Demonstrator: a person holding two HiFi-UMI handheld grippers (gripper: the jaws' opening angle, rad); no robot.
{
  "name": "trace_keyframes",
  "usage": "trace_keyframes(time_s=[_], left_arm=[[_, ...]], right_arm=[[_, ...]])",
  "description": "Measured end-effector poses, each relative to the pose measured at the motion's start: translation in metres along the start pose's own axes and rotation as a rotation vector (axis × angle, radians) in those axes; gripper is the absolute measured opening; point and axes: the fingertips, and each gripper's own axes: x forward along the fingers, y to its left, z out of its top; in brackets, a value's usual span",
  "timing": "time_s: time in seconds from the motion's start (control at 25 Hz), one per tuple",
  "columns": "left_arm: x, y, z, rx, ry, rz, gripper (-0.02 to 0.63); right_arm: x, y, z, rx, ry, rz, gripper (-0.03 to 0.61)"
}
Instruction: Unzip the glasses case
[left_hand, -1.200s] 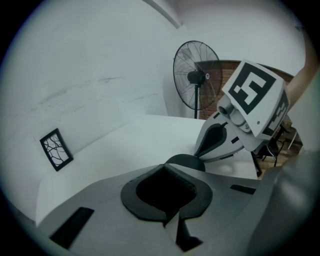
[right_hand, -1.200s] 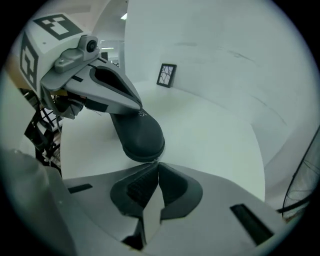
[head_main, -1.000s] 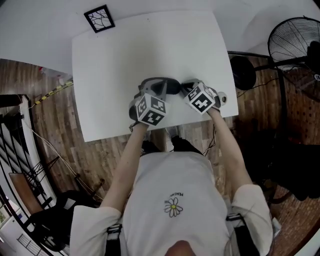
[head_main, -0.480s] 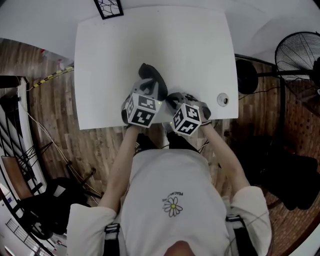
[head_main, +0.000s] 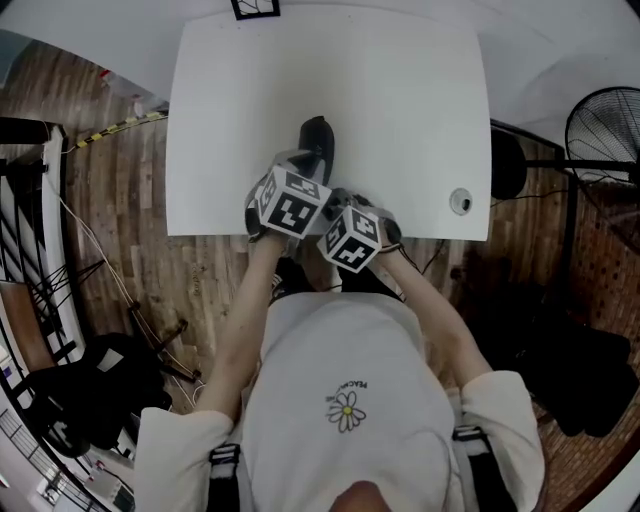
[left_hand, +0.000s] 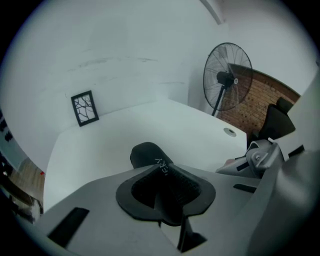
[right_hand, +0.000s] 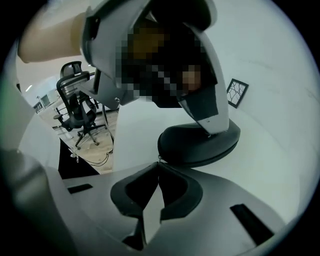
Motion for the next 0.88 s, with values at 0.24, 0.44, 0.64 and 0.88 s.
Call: trace_keyframes(time_s=[0.24, 0.44, 0.64, 0.88], left_arm=[[0.0, -0.001, -0.001, 0.042, -0.012, 0.014, 0.06], [-0.001, 0.001, -0.001, 0.024, -0.023, 0.001, 0.06], [0.0, 0.0, -0.001, 0.017, -0.021, 0.012, 0.06], [0.003, -0.002, 0.001, -0.001, -0.026, -0.002, 0.06]], right_arm=[[-0.01, -0.016, -0.011, -0.044, 0.036, -0.049, 0.009], [-0.015, -0.051, -0.018, -0.037, 0.052, -0.111, 0.009], [-0.008, -0.093, -0.017, -0.096, 0.074, -0.176, 0.008], [-0.006, -0.143, -0.008, -0.094, 0.075, -0.213, 0.008]])
